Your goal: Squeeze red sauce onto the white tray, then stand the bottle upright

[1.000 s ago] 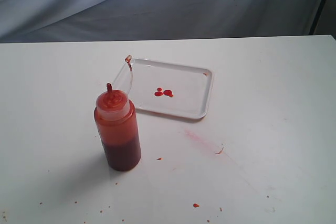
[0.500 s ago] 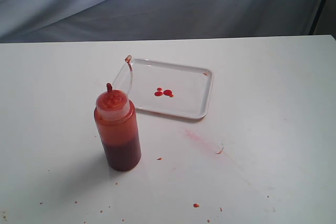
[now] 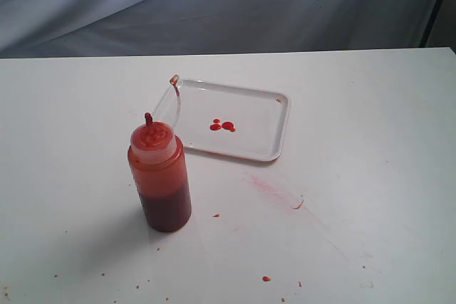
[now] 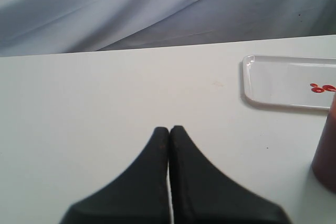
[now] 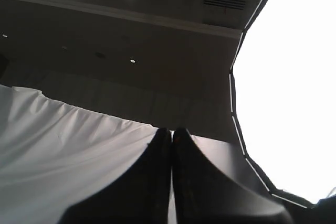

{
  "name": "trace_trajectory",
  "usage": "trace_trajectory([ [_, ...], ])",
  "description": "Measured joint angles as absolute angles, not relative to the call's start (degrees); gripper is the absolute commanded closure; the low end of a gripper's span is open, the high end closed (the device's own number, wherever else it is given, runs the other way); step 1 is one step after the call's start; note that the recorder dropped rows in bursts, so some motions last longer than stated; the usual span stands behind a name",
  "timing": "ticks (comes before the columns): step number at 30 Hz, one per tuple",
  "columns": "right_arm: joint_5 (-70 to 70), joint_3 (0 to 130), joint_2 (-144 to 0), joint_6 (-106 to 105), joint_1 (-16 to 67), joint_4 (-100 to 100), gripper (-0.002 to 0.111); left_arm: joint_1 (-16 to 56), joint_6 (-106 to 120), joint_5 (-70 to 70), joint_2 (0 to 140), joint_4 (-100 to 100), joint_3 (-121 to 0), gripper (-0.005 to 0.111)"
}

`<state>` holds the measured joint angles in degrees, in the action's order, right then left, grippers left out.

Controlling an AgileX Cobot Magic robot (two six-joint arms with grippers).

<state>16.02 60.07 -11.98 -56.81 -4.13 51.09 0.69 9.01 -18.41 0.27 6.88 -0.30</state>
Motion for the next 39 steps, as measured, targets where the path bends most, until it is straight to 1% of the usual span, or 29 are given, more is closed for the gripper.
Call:
trace_trajectory([
  [4,16.02,59.95,-9.98,-56.81,-4.13,50.86,0.108,0.69,9.01,-18.41,0.27,6.88,-0.3,0.107],
  [9,16.02,59.95,-2.5,-56.81,-4.13,43.51,0.108,0.69,9.01,-18.41,0.27,6.88,-0.3,0.107],
  [11,15.78,60.08,-0.07,-56.81,-4.13,37.73,0.108,0.69,9.01,-18.41,0.27,6.88,-0.3,0.107],
  [17,10.72,59.65,0.16,-56.81,-4.13,15.82,0.108,0.69,9.01,-18.41,0.27,6.88,-0.3,0.107],
  [19,7.07,55.11,0.16,-56.81,-4.13,8.47,0.108,0.69,9.01,-18.41,0.27,6.88,-0.3,0.107],
  [21,5.86,50.31,0.16,-56.81,-4.13,7.01,0.108,0.69,9.01,-18.41,0.27,6.88,-0.3,0.107],
  [25,5.71,39.99,0.06,-56.81,-4.13,6.7,0.108,0.69,9.01,-18.41,0.27,6.88,-0.3,0.107],
  [35,5.71,20.04,-0.15,-56.81,-4.13,6.7,0.108,0.69,9.01,-18.41,0.27,6.88,-0.3,0.107],
  [39,5.71,11.42,-0.25,-56.81,-4.13,11.23,0.108,0.69,9.01,-18.41,0.27,6.88,-0.3,0.107],
])
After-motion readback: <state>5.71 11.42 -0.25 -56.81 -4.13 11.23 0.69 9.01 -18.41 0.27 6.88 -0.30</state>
